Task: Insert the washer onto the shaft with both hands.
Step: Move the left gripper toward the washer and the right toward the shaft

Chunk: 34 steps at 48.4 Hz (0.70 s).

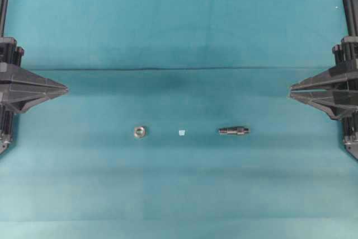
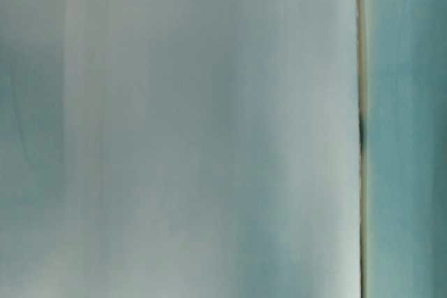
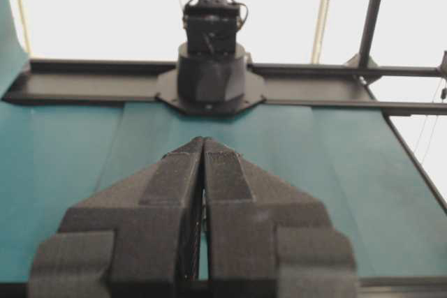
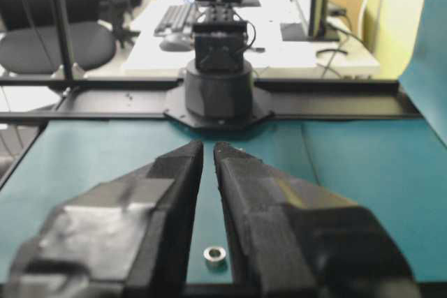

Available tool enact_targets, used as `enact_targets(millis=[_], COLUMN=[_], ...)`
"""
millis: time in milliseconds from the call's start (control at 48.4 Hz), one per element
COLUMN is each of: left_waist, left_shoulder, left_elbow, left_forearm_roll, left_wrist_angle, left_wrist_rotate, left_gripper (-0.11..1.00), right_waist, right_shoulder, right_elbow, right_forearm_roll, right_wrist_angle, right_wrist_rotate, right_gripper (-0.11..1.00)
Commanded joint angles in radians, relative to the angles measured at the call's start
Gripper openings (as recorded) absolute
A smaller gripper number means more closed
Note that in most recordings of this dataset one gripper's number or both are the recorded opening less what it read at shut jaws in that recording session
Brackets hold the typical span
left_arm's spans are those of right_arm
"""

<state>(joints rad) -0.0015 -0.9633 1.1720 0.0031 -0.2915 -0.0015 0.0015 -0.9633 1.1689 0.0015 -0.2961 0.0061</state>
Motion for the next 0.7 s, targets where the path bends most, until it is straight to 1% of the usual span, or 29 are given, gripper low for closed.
enact_targets(millis=[0,83,124,186,351,475,681], left_waist=[0.008,0.009,0.008,0.009,0.008,0.008,0.006], left_shoulder=[0.048,0.081,0.097,0.117,0.161,0.196,0.290], left_elbow=[-0.035,-0.063,-0.075,-0.092,-0.121,-0.150,-0.219], left_forearm_roll=[0.011,0.011,0.011,0.011,0.011,0.012,0.012], left_wrist_angle=[0.008,0.025,0.034,0.049,0.104,0.181,0.327], left_wrist_rotate=[-0.020,-0.023,-0.021,-0.023,-0.026,-0.046,-0.080], left_gripper=[0.02,0.04,0.02,0.02,0.02,0.02,0.02], right_waist=[-0.006,-0.006,-0.006,-0.006,-0.006,-0.006,-0.006], right_shoulder=[0.008,0.000,-0.003,-0.012,-0.034,-0.026,0.018], right_elbow=[-0.006,-0.005,-0.005,-0.009,-0.028,-0.043,-0.084], right_forearm_roll=[0.003,0.028,0.034,0.035,0.035,0.035,0.035], right_wrist_angle=[-0.002,0.029,0.057,0.106,0.221,0.293,0.423], right_wrist_rotate=[0.006,0.020,0.029,0.049,0.092,0.106,0.106], right_gripper=[0.00,0.03,-0.01,-0.06,-0.08,-0.08,-0.08])
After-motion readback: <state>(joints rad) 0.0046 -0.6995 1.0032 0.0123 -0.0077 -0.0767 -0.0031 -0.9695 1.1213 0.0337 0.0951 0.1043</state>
